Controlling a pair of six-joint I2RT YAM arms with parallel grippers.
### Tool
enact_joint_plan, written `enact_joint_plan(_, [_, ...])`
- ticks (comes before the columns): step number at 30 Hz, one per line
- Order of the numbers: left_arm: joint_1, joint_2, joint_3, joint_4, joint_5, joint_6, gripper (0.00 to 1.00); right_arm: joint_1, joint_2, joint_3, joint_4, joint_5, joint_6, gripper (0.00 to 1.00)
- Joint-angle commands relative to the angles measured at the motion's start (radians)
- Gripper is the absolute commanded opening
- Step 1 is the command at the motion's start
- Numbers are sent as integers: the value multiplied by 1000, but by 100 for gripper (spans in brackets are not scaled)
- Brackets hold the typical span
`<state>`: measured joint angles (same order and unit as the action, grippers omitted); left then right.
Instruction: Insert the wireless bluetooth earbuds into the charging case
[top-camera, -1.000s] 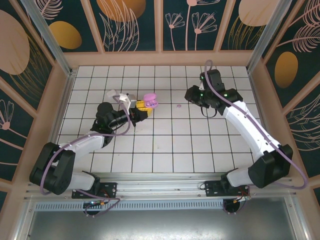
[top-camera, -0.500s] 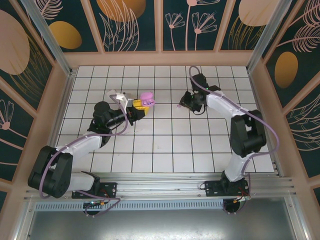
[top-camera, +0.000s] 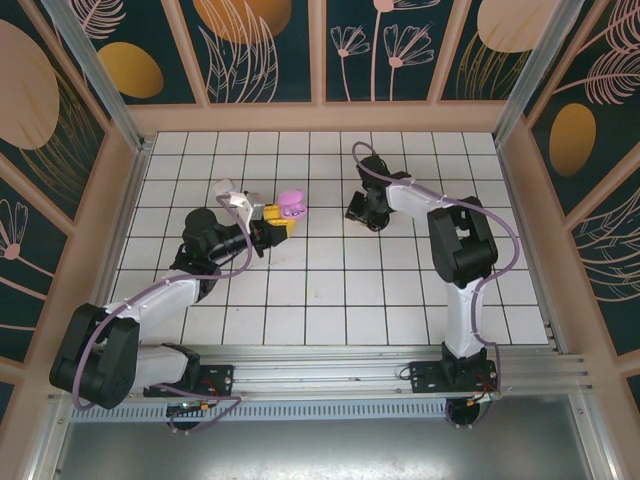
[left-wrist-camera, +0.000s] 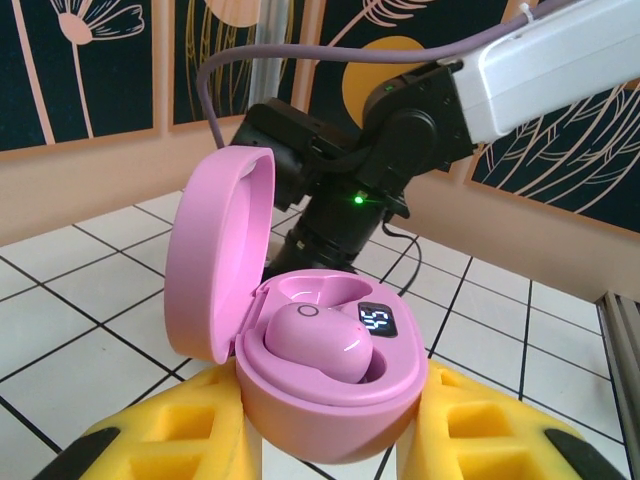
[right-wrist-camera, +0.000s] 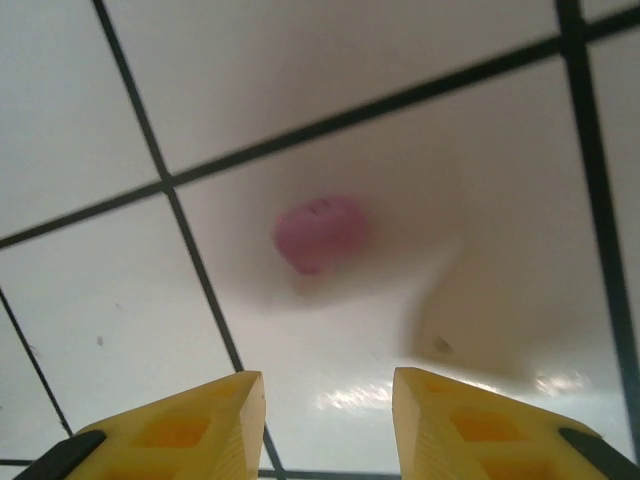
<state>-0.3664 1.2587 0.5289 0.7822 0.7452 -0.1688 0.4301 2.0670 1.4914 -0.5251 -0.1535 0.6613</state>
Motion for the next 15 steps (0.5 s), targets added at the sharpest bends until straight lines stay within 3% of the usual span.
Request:
enact_joint_plan(1, [6, -25, -9, -3, -5, 26, 16, 7, 40, 67, -35, 36, -9, 39])
enact_joint_plan(15, [6, -25, -12, -6, -3, 29, 16, 7, 167, 234, -138, 109, -35, 40])
